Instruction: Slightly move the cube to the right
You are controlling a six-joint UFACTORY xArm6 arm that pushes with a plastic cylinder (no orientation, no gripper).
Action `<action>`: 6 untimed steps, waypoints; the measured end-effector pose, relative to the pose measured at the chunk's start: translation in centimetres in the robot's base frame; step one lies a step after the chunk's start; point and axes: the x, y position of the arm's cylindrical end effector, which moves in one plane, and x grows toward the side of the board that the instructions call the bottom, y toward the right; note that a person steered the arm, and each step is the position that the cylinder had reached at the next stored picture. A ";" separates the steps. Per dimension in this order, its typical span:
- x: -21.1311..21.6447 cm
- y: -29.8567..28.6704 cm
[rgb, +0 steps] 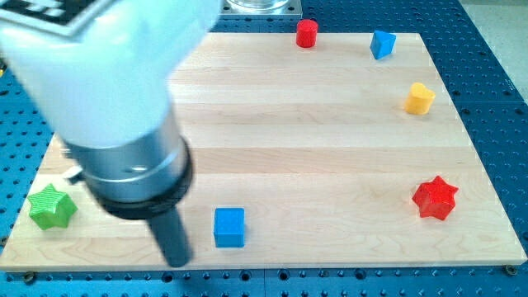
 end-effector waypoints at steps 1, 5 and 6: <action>0.0 4.7; -3.4 7.9; -8.7 12.5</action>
